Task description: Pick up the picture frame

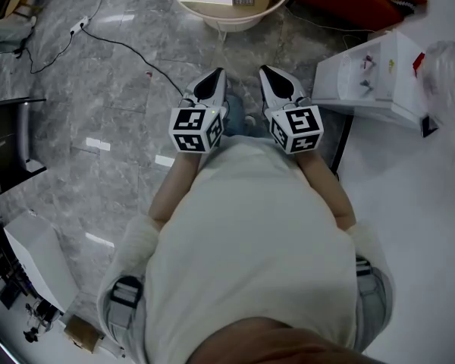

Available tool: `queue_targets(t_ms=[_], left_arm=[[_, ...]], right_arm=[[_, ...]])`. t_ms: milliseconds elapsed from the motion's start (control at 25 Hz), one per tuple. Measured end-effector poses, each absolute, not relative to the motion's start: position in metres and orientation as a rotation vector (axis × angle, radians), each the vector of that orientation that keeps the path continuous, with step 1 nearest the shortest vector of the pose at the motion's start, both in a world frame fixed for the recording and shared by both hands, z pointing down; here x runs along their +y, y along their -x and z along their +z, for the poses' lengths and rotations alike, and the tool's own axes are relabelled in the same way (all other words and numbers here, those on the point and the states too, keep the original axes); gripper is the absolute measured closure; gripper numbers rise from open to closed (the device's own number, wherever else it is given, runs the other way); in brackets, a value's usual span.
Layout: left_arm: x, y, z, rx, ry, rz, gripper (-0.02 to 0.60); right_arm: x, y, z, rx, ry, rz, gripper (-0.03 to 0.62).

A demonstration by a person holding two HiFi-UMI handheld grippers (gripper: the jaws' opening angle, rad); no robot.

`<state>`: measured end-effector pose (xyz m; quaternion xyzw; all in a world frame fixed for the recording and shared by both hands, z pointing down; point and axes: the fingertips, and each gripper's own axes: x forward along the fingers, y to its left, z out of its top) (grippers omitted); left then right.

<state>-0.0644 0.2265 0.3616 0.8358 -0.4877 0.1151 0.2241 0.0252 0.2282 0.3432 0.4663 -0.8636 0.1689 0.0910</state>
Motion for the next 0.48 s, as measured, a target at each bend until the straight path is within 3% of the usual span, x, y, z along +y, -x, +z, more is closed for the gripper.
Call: queue_targets(t_ms=[480], left_arm=[[0.164,0.073,0.373,-1.342,-2.275,0.32,0.581]], right_arm=[[0.169,-0.021,0.354,-2.535,-1.381,0.515,0.595]])
